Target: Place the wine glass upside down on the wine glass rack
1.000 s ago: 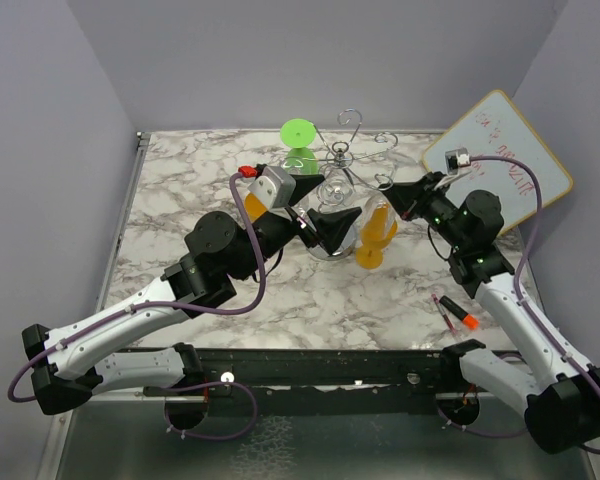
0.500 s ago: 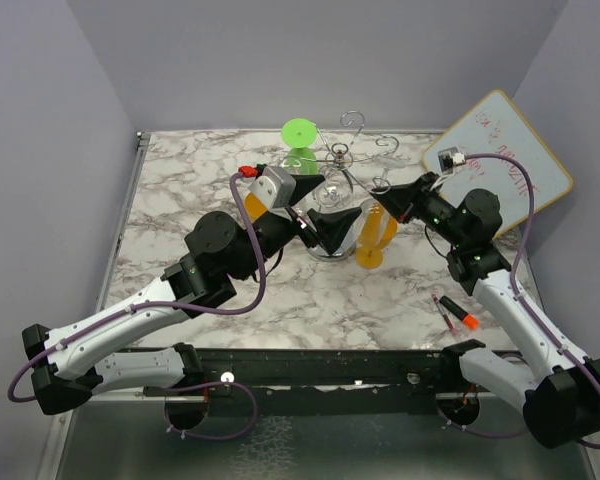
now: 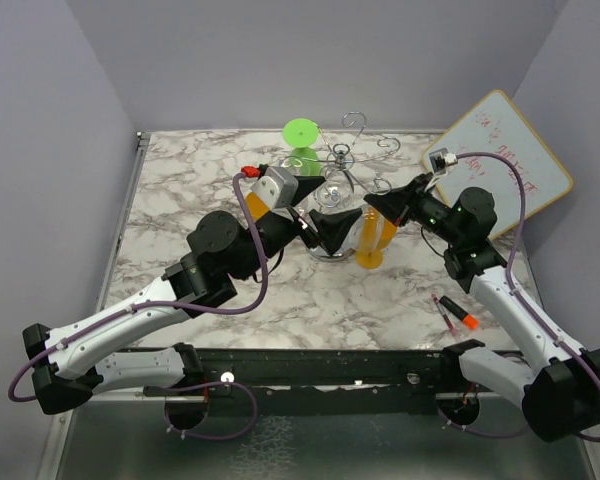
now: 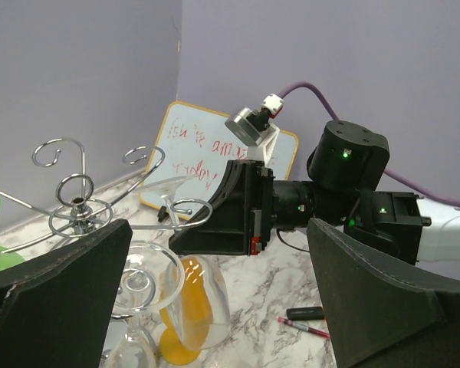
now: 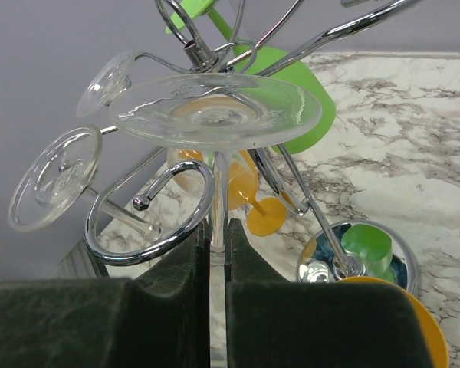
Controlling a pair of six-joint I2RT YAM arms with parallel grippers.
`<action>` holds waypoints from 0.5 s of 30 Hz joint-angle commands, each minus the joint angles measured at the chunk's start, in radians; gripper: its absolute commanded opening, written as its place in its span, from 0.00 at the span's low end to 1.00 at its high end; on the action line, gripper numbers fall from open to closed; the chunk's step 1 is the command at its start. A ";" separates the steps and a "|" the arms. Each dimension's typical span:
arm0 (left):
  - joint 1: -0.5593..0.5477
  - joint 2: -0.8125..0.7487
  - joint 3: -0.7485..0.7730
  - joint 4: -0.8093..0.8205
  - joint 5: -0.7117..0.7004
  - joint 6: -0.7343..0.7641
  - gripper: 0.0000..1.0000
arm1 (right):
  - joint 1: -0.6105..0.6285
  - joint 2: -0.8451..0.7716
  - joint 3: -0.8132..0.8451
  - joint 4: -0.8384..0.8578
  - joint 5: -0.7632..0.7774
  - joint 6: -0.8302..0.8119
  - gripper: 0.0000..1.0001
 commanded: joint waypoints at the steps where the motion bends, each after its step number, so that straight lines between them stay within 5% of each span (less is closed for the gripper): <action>1: -0.007 0.003 0.029 -0.008 0.011 0.009 0.98 | 0.003 0.005 0.011 0.067 -0.066 0.016 0.01; 15: -0.007 0.016 0.035 -0.008 0.019 0.008 0.97 | 0.004 -0.021 0.017 0.045 -0.157 -0.031 0.01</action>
